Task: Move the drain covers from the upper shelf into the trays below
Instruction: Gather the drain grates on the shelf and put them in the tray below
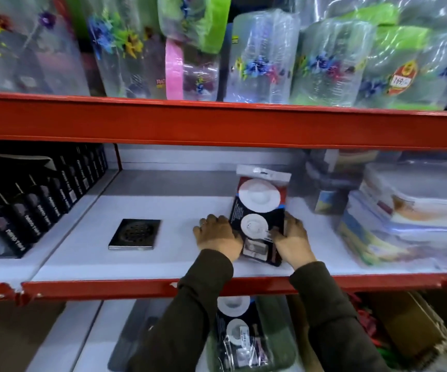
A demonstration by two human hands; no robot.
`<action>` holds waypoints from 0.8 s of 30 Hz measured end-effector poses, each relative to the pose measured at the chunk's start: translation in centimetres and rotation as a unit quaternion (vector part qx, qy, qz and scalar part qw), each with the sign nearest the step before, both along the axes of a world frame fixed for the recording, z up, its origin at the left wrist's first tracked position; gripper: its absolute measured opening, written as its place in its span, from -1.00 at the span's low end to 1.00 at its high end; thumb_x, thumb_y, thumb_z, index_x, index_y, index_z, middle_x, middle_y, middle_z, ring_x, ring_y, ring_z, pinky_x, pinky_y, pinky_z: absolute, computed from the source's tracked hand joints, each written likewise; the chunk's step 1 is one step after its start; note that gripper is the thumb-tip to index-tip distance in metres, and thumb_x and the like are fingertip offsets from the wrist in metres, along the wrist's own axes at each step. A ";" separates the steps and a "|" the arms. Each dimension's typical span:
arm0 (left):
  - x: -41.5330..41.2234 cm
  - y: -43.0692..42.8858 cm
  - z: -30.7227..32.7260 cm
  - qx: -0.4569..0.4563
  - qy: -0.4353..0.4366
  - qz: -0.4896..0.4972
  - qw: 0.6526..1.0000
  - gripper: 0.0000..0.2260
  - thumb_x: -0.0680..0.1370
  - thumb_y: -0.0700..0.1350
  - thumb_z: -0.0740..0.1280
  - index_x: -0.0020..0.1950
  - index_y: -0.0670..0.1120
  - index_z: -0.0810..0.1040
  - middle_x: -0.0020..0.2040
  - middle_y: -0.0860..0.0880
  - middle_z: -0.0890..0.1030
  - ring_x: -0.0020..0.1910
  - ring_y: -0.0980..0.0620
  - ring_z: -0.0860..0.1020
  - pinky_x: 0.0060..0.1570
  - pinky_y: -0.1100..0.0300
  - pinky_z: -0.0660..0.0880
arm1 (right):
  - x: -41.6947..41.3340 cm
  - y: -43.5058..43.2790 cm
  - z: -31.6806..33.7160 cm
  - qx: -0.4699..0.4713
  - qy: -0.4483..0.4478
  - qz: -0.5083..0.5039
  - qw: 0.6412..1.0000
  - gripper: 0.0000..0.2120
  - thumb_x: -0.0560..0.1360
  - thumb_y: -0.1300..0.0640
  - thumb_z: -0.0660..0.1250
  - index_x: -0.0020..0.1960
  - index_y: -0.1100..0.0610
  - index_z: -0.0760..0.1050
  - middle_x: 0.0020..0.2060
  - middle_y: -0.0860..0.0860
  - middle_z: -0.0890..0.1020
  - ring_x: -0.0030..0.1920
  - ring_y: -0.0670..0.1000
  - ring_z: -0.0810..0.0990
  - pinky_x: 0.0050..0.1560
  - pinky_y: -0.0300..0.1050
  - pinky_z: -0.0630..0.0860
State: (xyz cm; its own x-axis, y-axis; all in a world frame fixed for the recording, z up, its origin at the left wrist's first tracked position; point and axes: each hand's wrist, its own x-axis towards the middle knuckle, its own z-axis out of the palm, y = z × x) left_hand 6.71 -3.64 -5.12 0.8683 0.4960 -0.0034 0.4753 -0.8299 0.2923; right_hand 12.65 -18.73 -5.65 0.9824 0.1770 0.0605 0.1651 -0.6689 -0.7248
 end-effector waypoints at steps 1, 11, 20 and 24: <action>-0.2 -0.2 -0.1 -0.012 0.004 0.010 1.000 -0.58 0.57 0.06 0.14 0.38 -0.07 0.41 0.34 -0.13 0.47 0.37 -0.18 0.39 0.32 -0.05 0.30 | 0.0 0.0 -0.2 -0.010 0.015 0.019 1.000 -0.48 0.52 0.18 0.30 0.47 0.15 0.33 0.35 0.23 0.48 0.36 0.26 0.43 0.39 0.09 0.40; -2.1 -2.6 -0.8 -0.131 -0.047 0.011 0.990 -0.72 0.54 0.02 0.17 0.10 0.02 0.63 0.10 -0.01 0.67 0.17 -0.11 0.56 0.10 0.00 0.17 | 0.0 -4.6 -1.4 0.171 0.040 0.016 0.984 -0.56 0.44 0.37 0.42 0.30 0.25 0.47 0.09 0.07 0.62 0.08 0.06 0.60 0.24 -0.01 0.52; -3.7 -4.3 -1.1 -0.097 -0.043 0.017 0.994 -0.69 0.55 0.06 0.18 0.20 0.15 0.60 0.21 0.03 0.62 0.24 -0.10 0.50 0.09 0.01 0.16 | -0.4 -6.5 -0.5 0.019 0.033 0.085 0.996 -0.48 0.49 0.34 0.29 0.44 0.17 0.38 0.34 0.17 0.53 0.34 0.17 0.49 0.36 -0.04 0.41; -5.7 -1.1 -1.3 -0.057 -0.081 -0.005 0.995 -0.63 0.58 0.20 0.09 0.26 0.15 0.55 0.38 0.01 0.48 0.36 -0.09 0.42 0.29 -0.09 0.19 | -1.6 -4.9 0.0 -0.036 -0.114 -0.019 0.993 -0.40 0.53 0.15 0.33 0.53 0.19 0.25 0.54 0.16 0.24 0.55 0.19 0.20 0.55 0.13 0.16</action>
